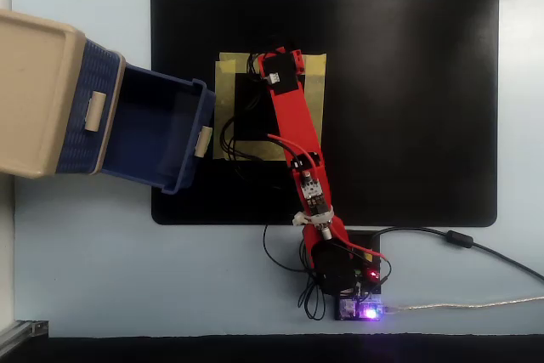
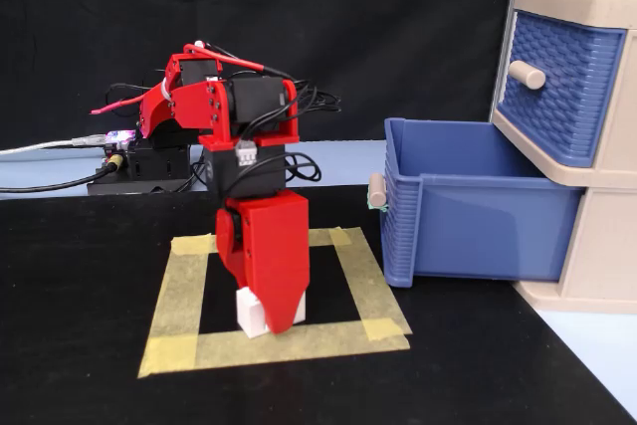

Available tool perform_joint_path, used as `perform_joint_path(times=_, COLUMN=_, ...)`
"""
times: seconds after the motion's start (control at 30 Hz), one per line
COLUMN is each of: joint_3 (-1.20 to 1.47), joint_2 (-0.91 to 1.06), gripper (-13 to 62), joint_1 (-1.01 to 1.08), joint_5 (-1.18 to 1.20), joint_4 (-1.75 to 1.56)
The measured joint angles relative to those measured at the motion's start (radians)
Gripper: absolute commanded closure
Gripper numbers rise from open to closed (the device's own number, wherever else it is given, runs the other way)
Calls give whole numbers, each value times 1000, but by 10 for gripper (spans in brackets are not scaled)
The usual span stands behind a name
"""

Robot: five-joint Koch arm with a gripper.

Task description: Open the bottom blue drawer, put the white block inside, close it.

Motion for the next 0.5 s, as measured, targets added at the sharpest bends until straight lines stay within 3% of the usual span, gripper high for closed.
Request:
perform_joint_path(times=0.17, joint_3=-2, joint_2=308, gripper=574, joint_1=-31, joint_5=201, joint_4=67)
perform_joint_path(times=0.27, joint_3=-6, joint_2=515, gripper=574, joint_1=-173, joint_5=362, joint_4=92)
perform_joint_path(times=0.5, joint_3=-14, joint_2=568, gripper=573, joint_1=-580, joint_5=265, joint_4=26)
